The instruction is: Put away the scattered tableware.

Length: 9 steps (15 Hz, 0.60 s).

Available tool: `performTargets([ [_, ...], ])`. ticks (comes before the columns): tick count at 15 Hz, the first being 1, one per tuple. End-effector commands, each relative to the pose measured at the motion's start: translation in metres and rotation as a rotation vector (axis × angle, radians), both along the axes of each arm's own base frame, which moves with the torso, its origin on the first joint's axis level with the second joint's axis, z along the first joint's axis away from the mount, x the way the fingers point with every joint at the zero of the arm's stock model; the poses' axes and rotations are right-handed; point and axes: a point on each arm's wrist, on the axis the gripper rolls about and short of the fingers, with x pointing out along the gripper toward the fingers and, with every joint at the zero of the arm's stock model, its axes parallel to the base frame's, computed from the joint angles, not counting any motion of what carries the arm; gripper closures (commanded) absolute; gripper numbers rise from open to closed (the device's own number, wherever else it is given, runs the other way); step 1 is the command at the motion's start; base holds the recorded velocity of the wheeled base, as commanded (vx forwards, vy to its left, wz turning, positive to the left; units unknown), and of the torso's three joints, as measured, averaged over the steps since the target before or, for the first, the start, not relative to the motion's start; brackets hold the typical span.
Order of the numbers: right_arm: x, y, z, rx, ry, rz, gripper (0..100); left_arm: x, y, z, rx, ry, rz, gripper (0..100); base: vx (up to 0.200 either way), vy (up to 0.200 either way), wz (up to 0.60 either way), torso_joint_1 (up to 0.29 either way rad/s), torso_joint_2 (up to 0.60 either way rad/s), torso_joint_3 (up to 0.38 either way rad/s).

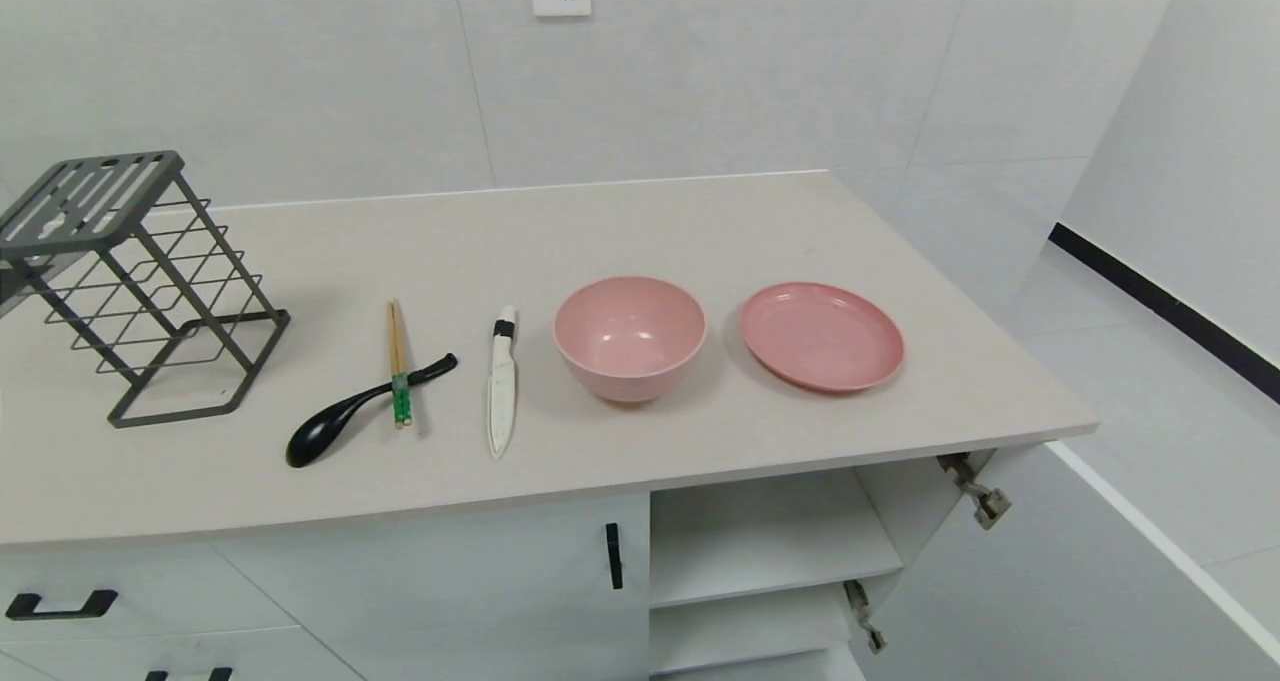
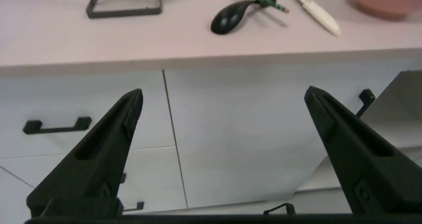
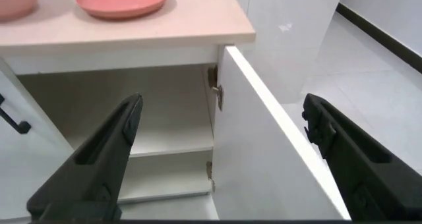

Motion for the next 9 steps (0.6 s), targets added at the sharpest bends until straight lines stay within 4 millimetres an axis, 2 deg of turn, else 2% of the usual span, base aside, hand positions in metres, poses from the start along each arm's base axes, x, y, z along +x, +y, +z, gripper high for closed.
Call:
performTargets([
  [1,0.0,0.0,0.0001,0.0,-0.001,0.001,0,0.0001,0.0,0.0001,0.004,0.001,0.0,0,0.0,0.0,0.0,0.276,-0.52,-0.256],
  [9,0.0,0.0,0.0001,0.0,-0.001,0.0,0,0.0001,0.0,0.0001,0.01,0.001,-0.002,0,0.0,0.0,0.0,0.294,-0.56,-0.273],
])
